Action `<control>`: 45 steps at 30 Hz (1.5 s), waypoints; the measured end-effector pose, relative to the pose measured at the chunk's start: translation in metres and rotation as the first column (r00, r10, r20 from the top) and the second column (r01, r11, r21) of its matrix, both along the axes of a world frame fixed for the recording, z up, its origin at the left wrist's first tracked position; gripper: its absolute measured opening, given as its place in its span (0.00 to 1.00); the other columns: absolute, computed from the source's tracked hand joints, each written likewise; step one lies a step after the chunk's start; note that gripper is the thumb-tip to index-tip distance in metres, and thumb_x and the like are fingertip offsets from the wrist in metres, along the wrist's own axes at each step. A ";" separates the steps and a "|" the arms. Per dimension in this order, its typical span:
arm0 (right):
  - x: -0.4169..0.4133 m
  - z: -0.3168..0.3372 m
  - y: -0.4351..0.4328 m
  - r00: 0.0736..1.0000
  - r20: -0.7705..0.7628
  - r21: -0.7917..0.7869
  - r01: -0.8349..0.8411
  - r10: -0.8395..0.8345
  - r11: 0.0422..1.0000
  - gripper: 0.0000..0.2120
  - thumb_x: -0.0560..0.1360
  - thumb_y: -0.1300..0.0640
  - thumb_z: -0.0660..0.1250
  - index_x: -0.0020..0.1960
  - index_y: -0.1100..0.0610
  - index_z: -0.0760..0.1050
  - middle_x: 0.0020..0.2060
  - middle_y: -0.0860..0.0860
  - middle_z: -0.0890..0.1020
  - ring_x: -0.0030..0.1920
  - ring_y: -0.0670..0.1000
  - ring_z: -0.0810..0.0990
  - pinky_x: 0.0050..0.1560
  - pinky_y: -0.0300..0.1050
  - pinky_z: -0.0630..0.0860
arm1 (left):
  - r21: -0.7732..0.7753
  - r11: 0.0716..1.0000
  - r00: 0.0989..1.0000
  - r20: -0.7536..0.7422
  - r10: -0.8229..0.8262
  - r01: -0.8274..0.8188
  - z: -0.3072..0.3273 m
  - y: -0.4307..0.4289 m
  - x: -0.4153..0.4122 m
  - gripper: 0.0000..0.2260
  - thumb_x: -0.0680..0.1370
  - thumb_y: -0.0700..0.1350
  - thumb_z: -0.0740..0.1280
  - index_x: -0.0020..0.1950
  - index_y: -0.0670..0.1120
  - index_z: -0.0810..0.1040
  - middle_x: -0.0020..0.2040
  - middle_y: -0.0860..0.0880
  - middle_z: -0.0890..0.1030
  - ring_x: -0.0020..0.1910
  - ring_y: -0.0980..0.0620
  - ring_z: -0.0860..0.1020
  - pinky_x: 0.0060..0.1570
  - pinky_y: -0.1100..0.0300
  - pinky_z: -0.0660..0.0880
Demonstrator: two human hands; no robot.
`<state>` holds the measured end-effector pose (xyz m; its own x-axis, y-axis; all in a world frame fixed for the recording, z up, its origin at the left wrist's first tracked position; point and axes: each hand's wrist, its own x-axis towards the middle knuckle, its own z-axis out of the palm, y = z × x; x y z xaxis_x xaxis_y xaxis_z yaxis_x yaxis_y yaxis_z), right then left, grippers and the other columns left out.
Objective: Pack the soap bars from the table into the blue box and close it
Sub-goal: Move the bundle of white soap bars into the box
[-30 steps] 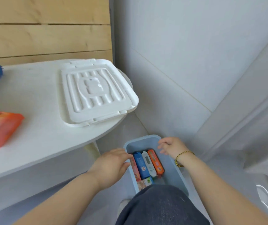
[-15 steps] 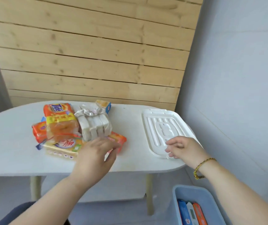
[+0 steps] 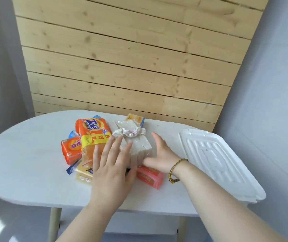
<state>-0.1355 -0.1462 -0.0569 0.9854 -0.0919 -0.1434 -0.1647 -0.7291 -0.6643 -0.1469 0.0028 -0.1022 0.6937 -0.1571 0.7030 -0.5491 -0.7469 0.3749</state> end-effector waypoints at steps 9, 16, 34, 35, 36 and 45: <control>0.049 0.027 0.052 0.994 -0.109 -0.146 -0.002 -0.014 0.989 0.50 0.64 0.43 0.70 0.73 0.47 0.40 0.71 0.54 0.56 0.69 0.57 0.63 0.62 0.48 0.67 | -0.073 0.979 0.964 -0.205 0.171 -0.189 0.003 0.031 0.013 0.27 0.69 0.48 0.64 0.65 0.38 0.69 0.66 0.37 0.72 0.68 0.36 0.65 0.68 0.42 0.54; 0.060 0.048 0.051 0.939 -0.344 -0.311 -0.142 0.028 0.940 0.54 0.66 0.43 0.71 0.73 0.52 0.33 0.75 0.53 0.56 0.71 0.58 0.62 0.67 0.51 0.66 | -0.112 0.982 0.955 -0.271 0.116 -0.151 -0.002 0.038 0.016 0.25 0.70 0.42 0.72 0.64 0.39 0.71 0.69 0.38 0.67 0.69 0.35 0.63 0.65 0.41 0.62; 0.054 0.024 0.054 0.994 0.027 -0.224 0.113 -0.110 0.968 0.37 0.66 0.50 0.67 0.71 0.44 0.54 0.66 0.56 0.66 0.65 0.59 0.65 0.65 0.52 0.66 | -0.187 0.971 0.961 -0.260 0.098 -0.150 0.003 0.036 0.014 0.25 0.71 0.45 0.70 0.66 0.43 0.69 0.73 0.38 0.61 0.72 0.38 0.56 0.69 0.44 0.55; 0.050 0.027 0.049 0.992 0.044 -0.198 0.121 -0.114 0.973 0.38 0.65 0.50 0.68 0.71 0.44 0.53 0.66 0.56 0.66 0.66 0.59 0.65 0.65 0.52 0.65 | -0.193 0.971 0.970 -0.225 0.094 -0.139 0.005 0.033 0.012 0.24 0.71 0.44 0.70 0.66 0.42 0.70 0.72 0.37 0.62 0.72 0.38 0.57 0.68 0.43 0.54; 0.046 0.032 0.044 0.991 0.064 -0.175 0.125 -0.115 0.977 0.39 0.65 0.50 0.69 0.71 0.44 0.53 0.66 0.55 0.66 0.66 0.59 0.65 0.66 0.53 0.65 | -0.199 0.973 0.980 -0.183 0.083 -0.119 0.008 0.029 0.009 0.23 0.71 0.44 0.70 0.65 0.42 0.71 0.71 0.37 0.64 0.71 0.38 0.58 0.68 0.42 0.55; -0.046 0.070 -0.040 0.961 0.200 -0.046 0.203 -0.190 0.978 0.38 0.61 0.55 0.73 0.68 0.48 0.62 0.61 0.54 0.73 0.58 0.53 0.74 0.55 0.44 0.71 | -0.102 0.881 0.886 0.099 -0.453 0.462 0.015 -0.038 -0.039 0.13 0.73 0.42 0.61 0.54 0.40 0.78 0.57 0.40 0.79 0.60 0.47 0.69 0.60 0.52 0.66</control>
